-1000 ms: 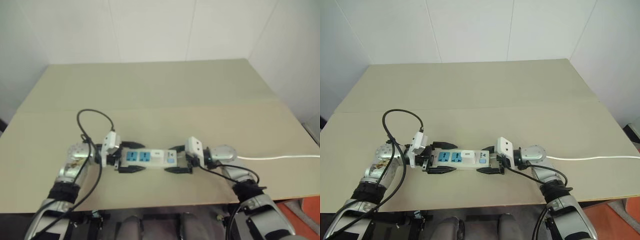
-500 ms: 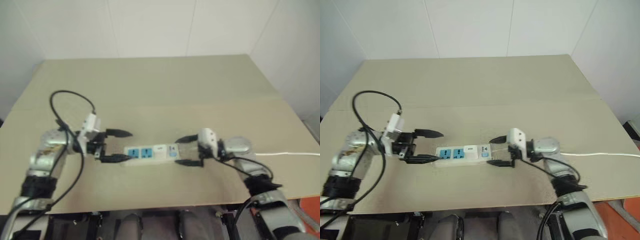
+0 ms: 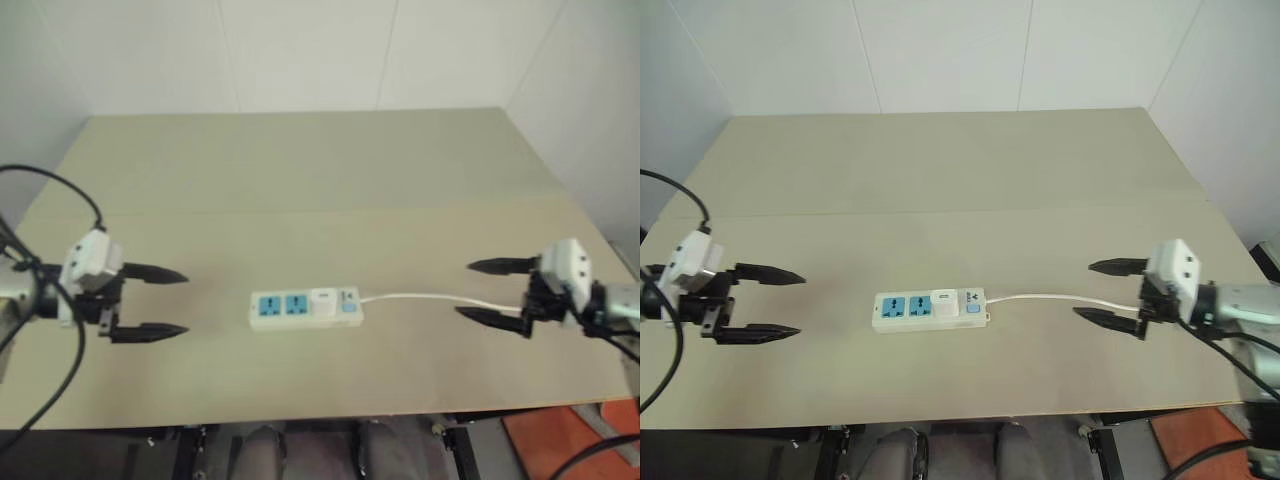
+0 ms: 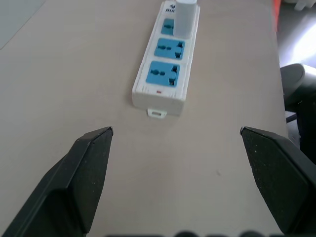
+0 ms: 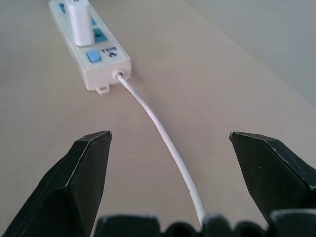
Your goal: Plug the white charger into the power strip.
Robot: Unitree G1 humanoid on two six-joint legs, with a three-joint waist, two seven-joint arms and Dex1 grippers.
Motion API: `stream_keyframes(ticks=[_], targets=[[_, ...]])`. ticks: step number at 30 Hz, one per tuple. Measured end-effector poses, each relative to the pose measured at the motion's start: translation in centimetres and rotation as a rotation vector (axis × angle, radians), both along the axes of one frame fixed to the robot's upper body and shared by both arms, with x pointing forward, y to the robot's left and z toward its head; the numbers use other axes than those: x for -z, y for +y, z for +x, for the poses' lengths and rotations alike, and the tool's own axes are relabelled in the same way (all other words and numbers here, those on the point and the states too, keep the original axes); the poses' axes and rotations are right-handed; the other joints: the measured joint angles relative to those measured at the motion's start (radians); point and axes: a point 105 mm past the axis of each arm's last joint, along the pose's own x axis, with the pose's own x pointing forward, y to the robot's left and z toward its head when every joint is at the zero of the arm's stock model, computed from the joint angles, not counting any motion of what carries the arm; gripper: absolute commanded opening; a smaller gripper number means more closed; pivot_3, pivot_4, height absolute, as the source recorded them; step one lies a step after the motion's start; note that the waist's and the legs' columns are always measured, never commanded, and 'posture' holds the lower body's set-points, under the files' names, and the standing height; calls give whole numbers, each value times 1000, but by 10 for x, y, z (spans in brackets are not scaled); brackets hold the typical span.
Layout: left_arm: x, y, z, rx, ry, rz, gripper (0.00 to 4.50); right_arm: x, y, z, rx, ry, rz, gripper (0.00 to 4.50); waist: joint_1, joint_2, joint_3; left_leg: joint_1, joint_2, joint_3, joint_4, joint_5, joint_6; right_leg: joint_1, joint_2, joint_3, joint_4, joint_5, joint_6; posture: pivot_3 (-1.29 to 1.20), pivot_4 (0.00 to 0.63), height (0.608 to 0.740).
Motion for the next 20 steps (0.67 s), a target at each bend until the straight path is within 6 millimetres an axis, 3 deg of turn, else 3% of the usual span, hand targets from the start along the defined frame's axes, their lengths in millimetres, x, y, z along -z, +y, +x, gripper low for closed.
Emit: stream_keyframes(ticks=[7,20], targets=[[0,9,-12,-59,7,20,4500,-2,-12,-15,65,8,-8,4483,4,0,0,0,0,0,0,0,0,0,0,0,1,0,0,0,150,740],[-8,4,-11,-55,-2,5,4500,-10,-11,-18,69,10,-10,4483,5,0,0,1,0,1,0,0,0,0,0,0,2,0,0,0,150,740]])
